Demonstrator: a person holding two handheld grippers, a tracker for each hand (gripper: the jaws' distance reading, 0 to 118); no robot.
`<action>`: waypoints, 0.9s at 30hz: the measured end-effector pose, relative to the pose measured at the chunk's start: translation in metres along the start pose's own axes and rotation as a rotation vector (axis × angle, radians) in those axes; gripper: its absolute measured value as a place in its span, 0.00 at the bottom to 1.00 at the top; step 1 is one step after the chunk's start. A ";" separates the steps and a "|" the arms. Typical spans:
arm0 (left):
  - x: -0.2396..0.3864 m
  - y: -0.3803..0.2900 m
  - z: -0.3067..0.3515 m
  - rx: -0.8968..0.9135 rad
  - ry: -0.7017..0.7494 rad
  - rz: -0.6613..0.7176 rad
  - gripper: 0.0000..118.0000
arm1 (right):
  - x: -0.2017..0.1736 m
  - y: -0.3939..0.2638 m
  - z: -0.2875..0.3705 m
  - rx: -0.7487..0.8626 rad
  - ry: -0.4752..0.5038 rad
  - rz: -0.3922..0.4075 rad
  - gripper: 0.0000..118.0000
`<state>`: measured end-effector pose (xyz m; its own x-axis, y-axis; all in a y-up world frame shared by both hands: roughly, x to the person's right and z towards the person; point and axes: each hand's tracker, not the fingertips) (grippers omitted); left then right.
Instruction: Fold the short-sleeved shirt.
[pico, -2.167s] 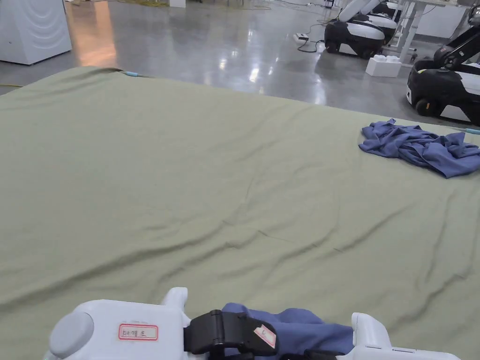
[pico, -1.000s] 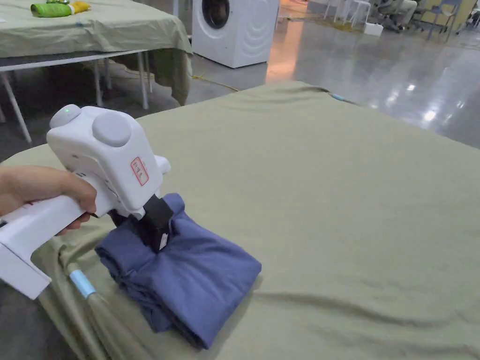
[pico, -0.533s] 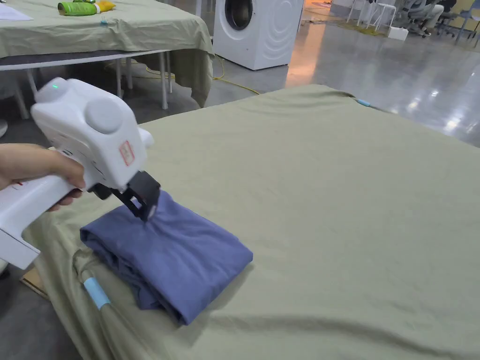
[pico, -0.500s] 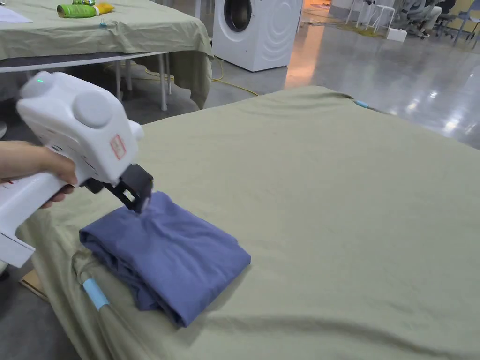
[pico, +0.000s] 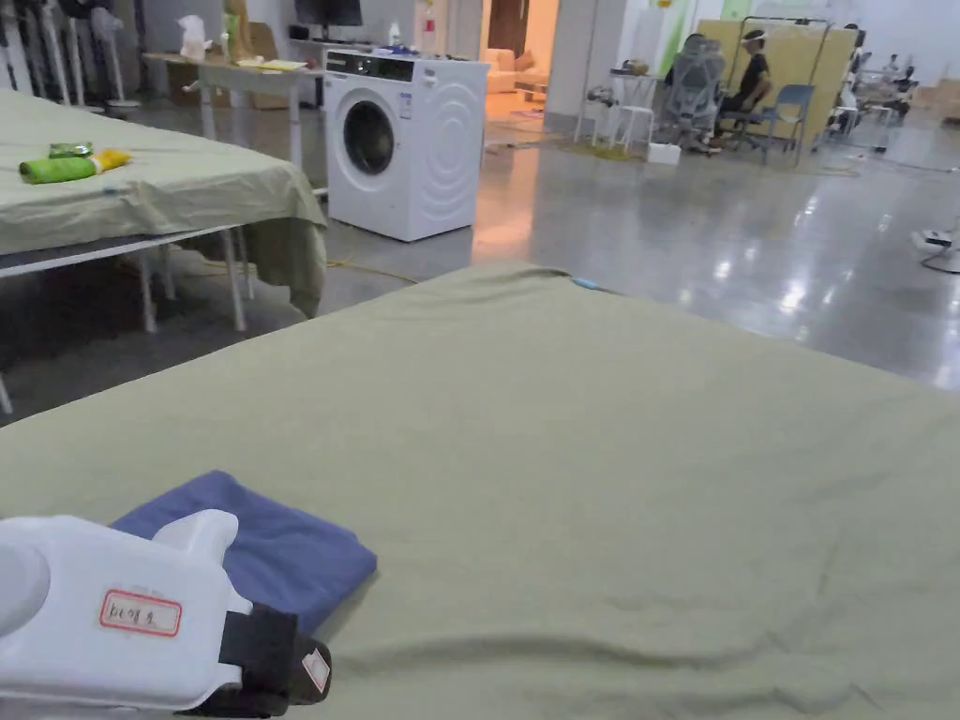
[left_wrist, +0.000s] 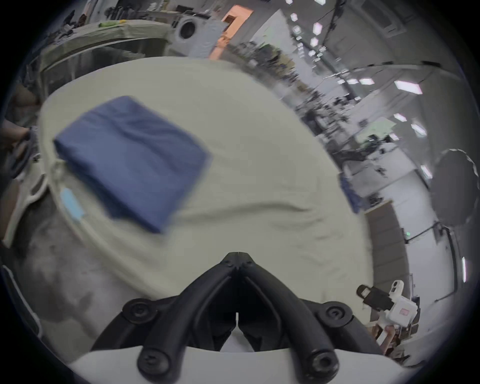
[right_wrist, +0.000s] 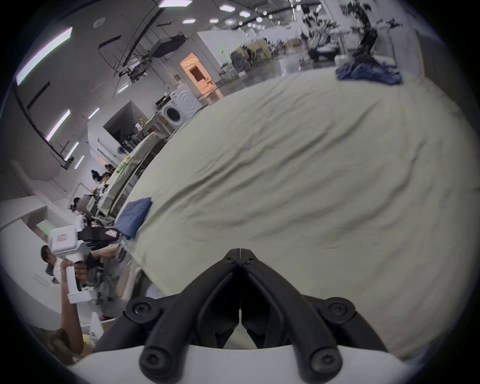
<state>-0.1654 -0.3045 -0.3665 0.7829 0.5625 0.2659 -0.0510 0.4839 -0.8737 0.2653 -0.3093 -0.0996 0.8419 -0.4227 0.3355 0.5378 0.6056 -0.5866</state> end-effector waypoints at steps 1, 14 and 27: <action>0.023 -0.008 -0.003 0.047 -0.005 -0.029 0.00 | 0.006 -0.001 0.010 0.025 -0.033 0.004 0.02; 0.256 -0.090 -0.024 0.734 0.053 -0.703 0.00 | 0.050 -0.007 0.123 0.620 -0.473 0.156 0.02; 0.246 -0.128 -0.044 0.671 0.096 -0.783 0.01 | 0.040 -0.041 0.105 0.788 -0.618 0.314 0.02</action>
<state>0.0608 -0.2578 -0.2068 0.7902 -0.1123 0.6024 0.1816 0.9818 -0.0551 0.2814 -0.2804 0.0157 0.7059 0.1130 0.6993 -0.0185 0.9898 -0.1413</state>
